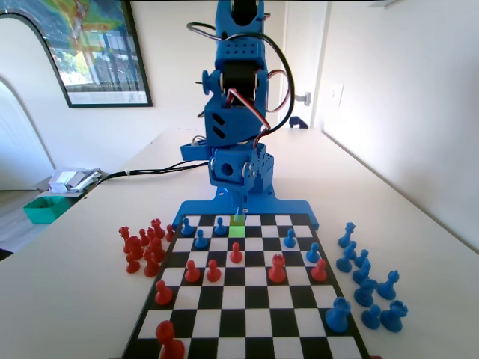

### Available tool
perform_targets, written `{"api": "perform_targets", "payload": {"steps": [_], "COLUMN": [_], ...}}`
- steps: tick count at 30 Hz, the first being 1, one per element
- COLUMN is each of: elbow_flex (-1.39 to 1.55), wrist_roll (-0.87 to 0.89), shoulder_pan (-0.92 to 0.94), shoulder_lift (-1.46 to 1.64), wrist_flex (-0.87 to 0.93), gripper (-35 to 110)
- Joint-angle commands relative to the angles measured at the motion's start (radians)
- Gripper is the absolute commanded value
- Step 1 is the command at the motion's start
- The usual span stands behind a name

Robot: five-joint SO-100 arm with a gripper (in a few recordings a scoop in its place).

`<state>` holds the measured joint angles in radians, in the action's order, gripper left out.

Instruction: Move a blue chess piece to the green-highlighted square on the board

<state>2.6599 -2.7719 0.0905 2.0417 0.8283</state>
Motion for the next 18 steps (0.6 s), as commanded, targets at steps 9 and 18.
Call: {"api": "perform_targets", "payload": {"steps": [9,18], "elbow_flex": [-0.012,0.021], "wrist_roll": [-0.023,-0.021], "shoulder_pan": [0.044,0.041], "shoulder_lift": [-0.052,-0.060], "wrist_flex": [-0.095,-0.143], "gripper": [1,1]}}
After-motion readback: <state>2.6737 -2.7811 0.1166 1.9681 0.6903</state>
